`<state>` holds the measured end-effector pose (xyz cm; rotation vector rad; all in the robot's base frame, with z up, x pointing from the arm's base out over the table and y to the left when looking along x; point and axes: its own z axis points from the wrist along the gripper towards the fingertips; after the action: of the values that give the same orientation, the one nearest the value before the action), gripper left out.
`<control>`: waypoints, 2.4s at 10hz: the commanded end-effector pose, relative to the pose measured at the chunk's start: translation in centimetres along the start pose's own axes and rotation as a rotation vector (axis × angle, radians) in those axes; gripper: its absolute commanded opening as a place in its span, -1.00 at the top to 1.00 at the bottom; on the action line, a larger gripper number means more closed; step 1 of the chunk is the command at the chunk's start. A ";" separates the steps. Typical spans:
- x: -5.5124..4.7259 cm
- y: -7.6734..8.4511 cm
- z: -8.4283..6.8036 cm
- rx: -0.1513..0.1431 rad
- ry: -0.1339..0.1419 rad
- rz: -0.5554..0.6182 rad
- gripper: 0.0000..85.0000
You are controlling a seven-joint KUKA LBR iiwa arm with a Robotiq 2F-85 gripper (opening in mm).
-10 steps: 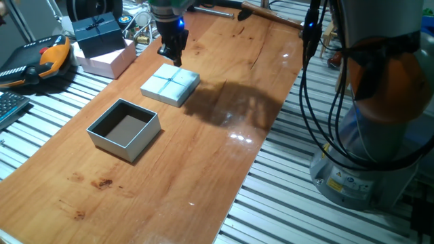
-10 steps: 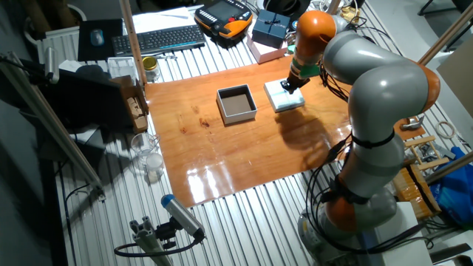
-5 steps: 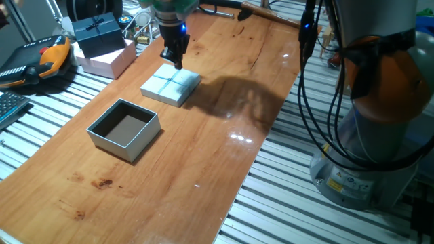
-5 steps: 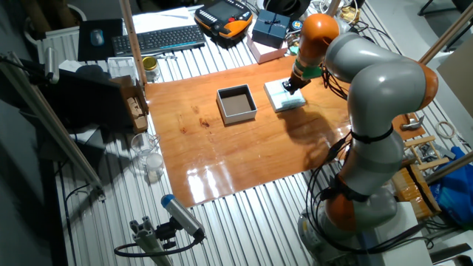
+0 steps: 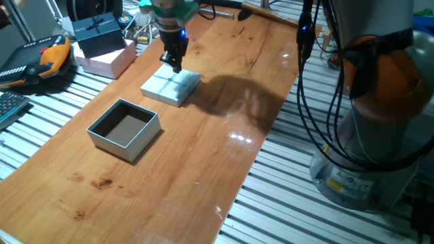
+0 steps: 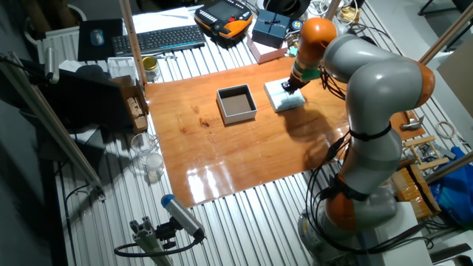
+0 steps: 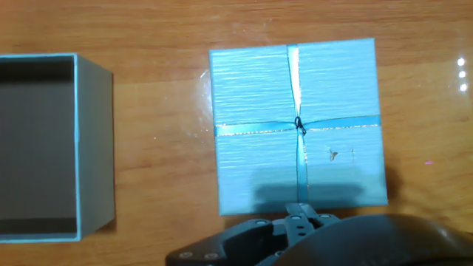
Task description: Cover the box
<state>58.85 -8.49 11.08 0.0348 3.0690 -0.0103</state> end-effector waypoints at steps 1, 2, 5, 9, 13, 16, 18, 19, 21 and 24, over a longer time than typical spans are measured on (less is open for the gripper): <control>-0.2 0.0 0.3 -0.002 0.003 -0.002 0.60; -0.5 -0.1 0.8 -0.006 0.008 0.000 0.60; -0.9 -0.5 1.9 -0.017 -0.003 -0.005 0.60; -1.1 -0.6 2.3 -0.002 -0.062 -0.042 0.20; -1.4 -0.5 2.9 -0.015 -0.068 -0.027 0.20; -1.6 -0.5 3.1 -0.015 -0.051 -0.021 0.20; -1.7 -0.6 3.5 -0.018 -0.048 -0.020 0.20; -1.8 -0.6 3.5 -0.018 -0.043 -0.019 0.20; -1.9 -0.6 3.7 -0.019 -0.038 -0.017 0.20; -2.1 -1.1 4.1 -0.022 -0.031 -0.023 0.20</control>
<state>61.21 -9.66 7.11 -0.0037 3.0385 0.0232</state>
